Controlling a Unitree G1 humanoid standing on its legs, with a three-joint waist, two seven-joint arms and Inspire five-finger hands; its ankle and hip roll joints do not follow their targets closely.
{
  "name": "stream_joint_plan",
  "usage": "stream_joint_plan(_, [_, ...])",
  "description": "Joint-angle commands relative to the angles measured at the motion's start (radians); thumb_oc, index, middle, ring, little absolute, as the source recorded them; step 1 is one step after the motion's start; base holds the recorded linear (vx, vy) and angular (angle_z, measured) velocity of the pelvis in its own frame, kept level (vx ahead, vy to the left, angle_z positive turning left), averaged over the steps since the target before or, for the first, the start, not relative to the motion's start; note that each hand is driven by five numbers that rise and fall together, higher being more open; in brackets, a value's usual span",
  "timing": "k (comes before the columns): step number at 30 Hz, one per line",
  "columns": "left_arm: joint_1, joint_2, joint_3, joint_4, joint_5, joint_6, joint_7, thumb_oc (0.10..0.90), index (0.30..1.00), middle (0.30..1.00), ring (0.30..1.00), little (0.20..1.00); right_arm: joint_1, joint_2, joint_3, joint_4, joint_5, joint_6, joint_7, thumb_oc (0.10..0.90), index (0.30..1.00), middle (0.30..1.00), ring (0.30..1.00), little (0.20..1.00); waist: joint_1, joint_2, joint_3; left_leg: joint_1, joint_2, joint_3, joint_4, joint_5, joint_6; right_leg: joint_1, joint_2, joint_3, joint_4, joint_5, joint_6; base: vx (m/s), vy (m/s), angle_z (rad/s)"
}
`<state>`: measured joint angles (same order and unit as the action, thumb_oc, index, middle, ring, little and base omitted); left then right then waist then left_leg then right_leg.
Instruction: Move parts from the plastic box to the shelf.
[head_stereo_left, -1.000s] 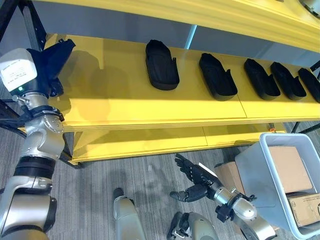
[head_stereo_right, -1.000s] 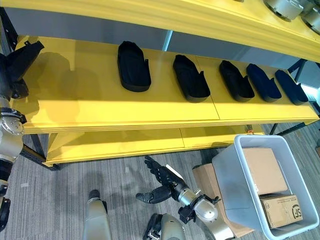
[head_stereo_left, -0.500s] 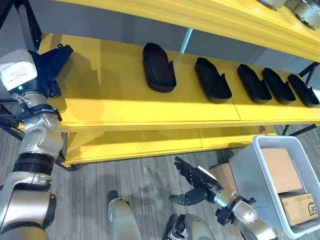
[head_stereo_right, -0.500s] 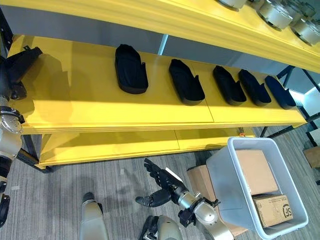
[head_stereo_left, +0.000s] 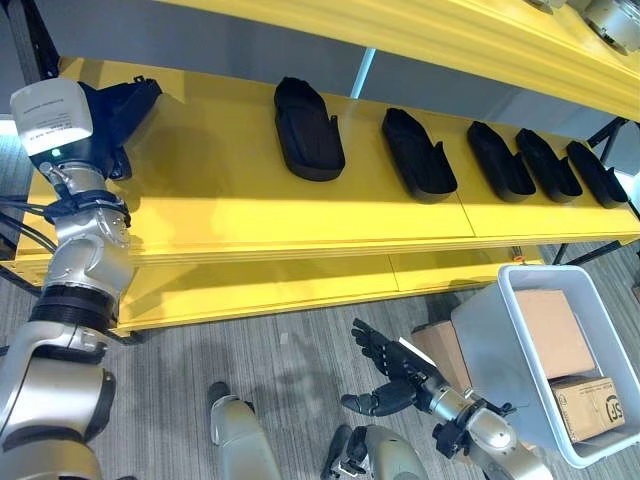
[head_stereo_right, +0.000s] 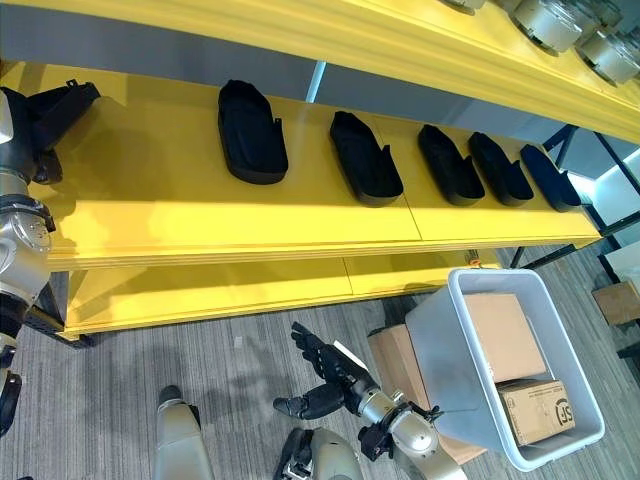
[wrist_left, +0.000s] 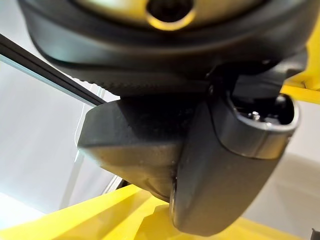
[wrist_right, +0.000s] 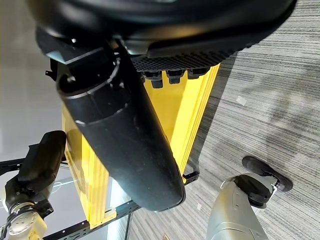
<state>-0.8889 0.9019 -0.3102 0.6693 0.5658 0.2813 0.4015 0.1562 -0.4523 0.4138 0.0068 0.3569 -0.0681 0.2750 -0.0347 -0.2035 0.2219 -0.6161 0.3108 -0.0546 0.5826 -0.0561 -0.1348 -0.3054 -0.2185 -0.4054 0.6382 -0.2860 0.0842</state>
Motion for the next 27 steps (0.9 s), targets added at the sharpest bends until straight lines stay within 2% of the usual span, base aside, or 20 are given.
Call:
stream_joint_plan(1, [-0.176, 0.1, -0.053, -0.058, 0.08, -0.044, 0.067, 0.4, 0.3, 0.3, 0.3, 0.3, -0.007, -0.052, -0.068, -0.069, 0.037, -0.097, -0.005, 0.9, 1.0, 1.0, 1.0, 1.0, -0.023, 0.032, -0.072, 0.092, 0.098, -0.031, 0.044, -0.082, -0.066, 0.008, -0.067, 0.112, -0.082, 0.105, 0.086, 0.0, 0.0, 0.0])
stream_joint_plan(20, [-0.194, 0.073, -0.084, -0.05, 0.089, -0.046, 0.049, 0.4, 0.3, 0.3, 0.3, 0.3, 0.031, -0.068, -0.098, -0.087, 0.027, -0.104, -0.01, 0.9, 1.0, 1.0, 1.0, 1.0, -0.052, 0.032, -0.085, 0.053, 0.098, -0.028, 0.079, -0.095, -0.061, -0.055, -0.066, 0.142, -0.053, 0.107, 0.087, 0.0, 0.001, -0.03])
stream_joint_plan(27, [-0.201, 0.067, -0.101, 0.004, 0.077, -0.042, 0.035, 0.4, 0.3, 0.3, 0.3, 0.3, 0.041, -0.069, -0.102, -0.087, 0.034, -0.104, -0.013, 0.9, 1.0, 1.0, 1.0, 1.0, -0.061, 0.032, -0.092, 0.035, 0.102, -0.028, 0.086, -0.095, -0.059, -0.077, -0.061, 0.15, -0.049, 0.111, 0.086, 0.0, -0.002, -0.02])
